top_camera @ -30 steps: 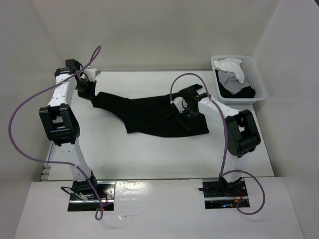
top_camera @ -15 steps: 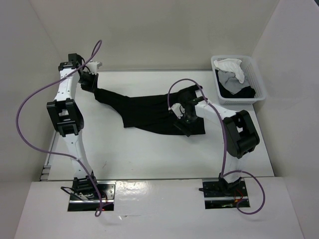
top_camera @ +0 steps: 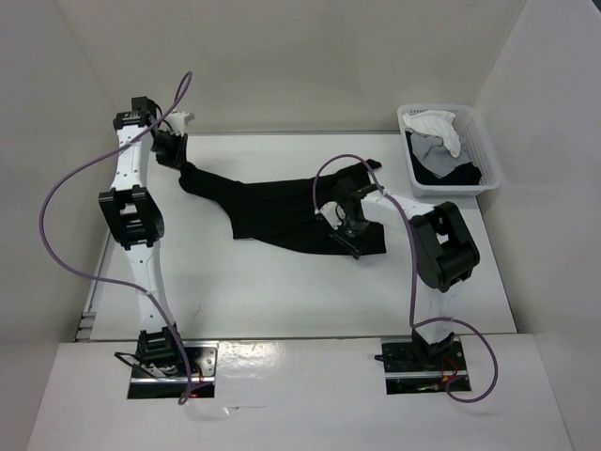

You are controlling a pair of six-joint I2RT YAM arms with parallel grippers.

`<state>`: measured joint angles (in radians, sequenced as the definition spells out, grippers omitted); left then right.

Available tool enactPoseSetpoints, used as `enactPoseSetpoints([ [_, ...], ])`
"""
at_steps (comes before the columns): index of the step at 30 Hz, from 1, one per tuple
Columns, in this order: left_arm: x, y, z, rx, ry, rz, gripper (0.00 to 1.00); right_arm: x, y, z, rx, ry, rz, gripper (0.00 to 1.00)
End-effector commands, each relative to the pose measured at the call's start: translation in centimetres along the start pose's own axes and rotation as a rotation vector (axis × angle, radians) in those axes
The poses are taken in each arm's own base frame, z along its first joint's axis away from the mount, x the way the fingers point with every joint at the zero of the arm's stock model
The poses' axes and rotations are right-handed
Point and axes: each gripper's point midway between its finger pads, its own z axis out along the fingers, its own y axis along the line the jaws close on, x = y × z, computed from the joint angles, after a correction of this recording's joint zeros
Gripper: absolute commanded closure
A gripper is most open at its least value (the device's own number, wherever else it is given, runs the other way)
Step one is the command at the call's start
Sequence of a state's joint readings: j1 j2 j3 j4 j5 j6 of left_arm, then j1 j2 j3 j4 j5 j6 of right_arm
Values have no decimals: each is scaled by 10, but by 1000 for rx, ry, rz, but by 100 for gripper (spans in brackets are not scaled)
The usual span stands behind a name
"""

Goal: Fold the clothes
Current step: Flatten the tank top out

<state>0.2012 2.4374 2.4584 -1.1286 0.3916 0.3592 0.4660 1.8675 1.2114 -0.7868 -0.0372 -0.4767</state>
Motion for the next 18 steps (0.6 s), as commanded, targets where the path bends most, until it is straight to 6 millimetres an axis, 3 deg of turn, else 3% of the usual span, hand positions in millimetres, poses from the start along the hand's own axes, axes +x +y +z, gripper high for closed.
enactPoseSetpoints([
  [1,-9,-9,-8,51,-11,-13,88,-6,5,1,-22,8,-5,63],
  [2,-6,-8,2,68,3,-23,88,-6,5,1,-22,8,-5,65],
  [6,-13,-6,2,58,-17,-42,90,-8,5,3,-32,7,-14,77],
  [10,-13,-15,13,81,-6,-40,90,-6,13,5,-58,18,-21,100],
  [13,-11,-21,24,111,5,-40,90,-19,31,2,-98,-6,-64,100],
  [17,-15,-34,33,152,0,-48,92,-32,76,0,-222,-2,-143,100],
  [18,-13,-33,37,153,3,-50,92,-35,96,2,-274,2,-176,100],
])
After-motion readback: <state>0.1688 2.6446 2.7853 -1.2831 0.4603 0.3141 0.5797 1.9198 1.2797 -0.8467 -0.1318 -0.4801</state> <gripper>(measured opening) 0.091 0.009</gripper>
